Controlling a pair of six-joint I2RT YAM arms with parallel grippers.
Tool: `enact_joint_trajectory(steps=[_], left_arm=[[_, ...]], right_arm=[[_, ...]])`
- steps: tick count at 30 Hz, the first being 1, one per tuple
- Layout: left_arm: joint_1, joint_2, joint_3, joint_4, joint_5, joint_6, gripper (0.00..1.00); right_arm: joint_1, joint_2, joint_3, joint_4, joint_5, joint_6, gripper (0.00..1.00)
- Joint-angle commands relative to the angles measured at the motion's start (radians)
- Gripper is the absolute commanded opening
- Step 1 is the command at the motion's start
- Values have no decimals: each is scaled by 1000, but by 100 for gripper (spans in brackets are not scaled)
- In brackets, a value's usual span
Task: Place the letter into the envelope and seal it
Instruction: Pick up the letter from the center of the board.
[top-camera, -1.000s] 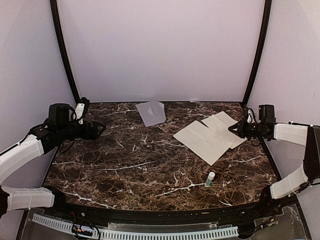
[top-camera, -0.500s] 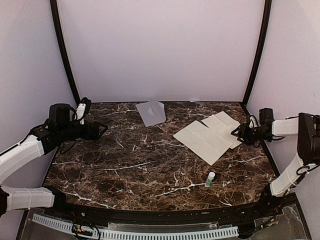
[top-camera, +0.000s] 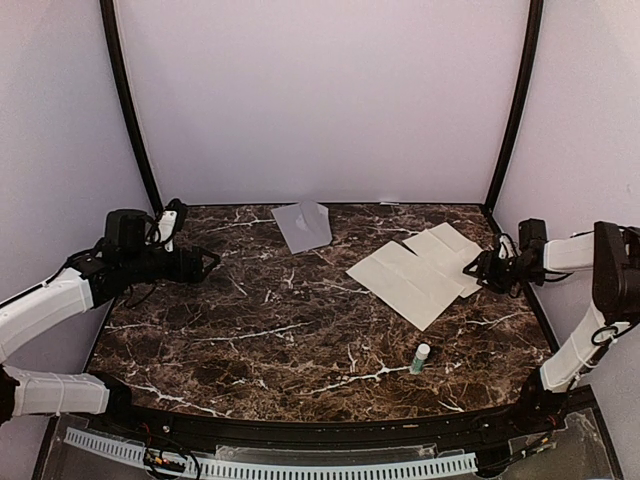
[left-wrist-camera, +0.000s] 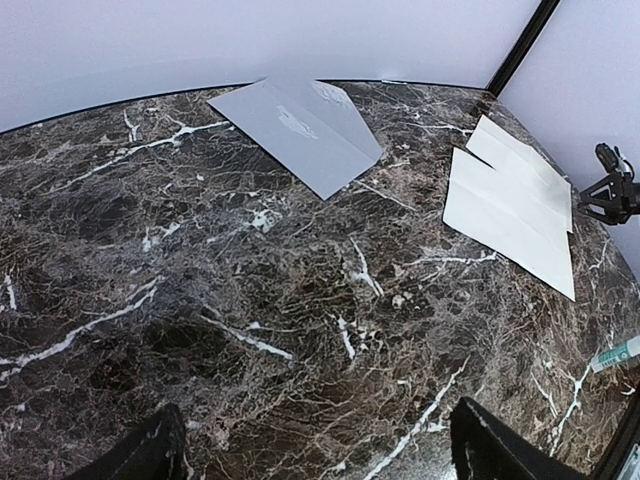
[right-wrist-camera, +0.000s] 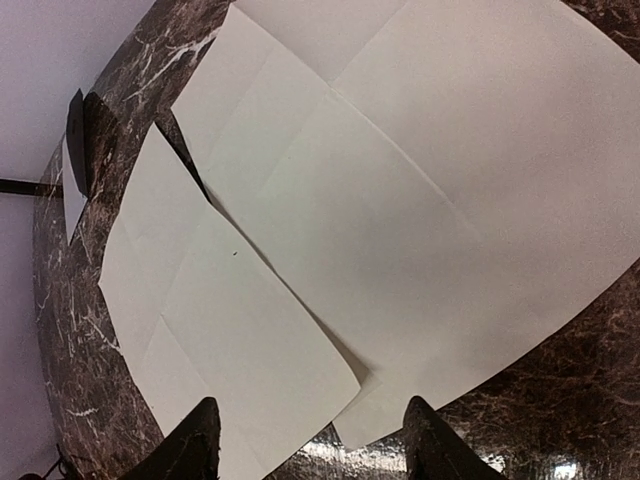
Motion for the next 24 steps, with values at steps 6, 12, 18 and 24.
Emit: enact_joint_trajectory(steps=[6,12,18,24], left_arm=[[-75,53,21,58,-6,-81,89],[-191,123,62,123,-48,-176,89],[-294,230,99,228,-79,-278,88],[-379,397,199,291,-119,-348,79]], right_arm=[[-4,7,52,-58,19,-74,57],[-4,41,36,-17,10,-64,57],[-4,118,46,17,-17,-74,51],[-1,174,33,52,-79,-89,38]])
